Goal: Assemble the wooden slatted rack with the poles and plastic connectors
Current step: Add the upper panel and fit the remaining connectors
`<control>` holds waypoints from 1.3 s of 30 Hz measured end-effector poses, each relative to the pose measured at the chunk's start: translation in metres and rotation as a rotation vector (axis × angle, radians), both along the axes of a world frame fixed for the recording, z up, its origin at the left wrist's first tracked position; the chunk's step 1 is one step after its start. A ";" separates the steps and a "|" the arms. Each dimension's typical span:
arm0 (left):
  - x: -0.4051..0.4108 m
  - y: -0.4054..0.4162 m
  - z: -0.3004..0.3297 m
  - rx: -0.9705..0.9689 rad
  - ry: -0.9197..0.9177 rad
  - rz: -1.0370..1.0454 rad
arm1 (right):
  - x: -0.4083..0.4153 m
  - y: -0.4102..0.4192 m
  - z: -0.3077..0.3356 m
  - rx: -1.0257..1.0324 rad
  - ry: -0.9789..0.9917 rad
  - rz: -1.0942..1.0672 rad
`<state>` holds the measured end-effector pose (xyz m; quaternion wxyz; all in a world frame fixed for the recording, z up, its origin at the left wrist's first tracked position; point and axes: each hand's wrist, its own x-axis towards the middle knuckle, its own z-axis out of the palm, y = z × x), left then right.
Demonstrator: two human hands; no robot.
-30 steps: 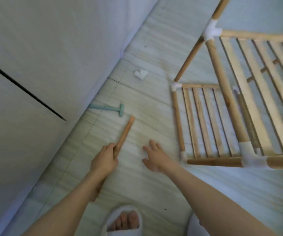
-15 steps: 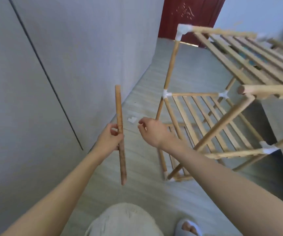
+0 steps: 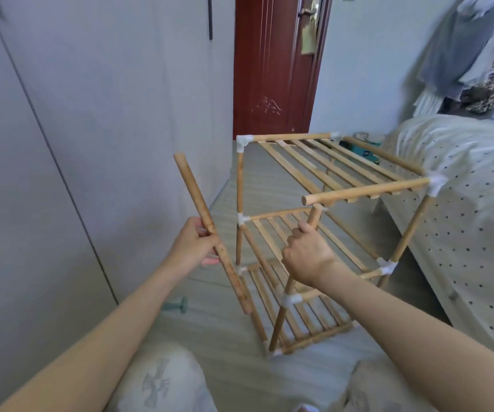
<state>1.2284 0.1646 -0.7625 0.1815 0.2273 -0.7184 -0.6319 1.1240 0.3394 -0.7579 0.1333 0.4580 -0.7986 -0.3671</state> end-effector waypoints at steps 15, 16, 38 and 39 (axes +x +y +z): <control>-0.051 0.088 0.026 0.223 0.029 -0.214 | -0.018 0.092 0.006 -1.097 -0.867 -0.363; -0.053 0.090 0.026 0.189 0.033 -0.205 | -0.016 0.083 0.008 -1.125 -0.898 -0.325; -0.103 0.041 0.023 -0.056 0.130 -0.106 | -0.051 0.119 0.007 -1.222 -0.094 -0.256; -0.104 0.040 0.022 -0.059 0.133 -0.112 | -0.053 0.123 0.006 -1.211 -0.067 -0.248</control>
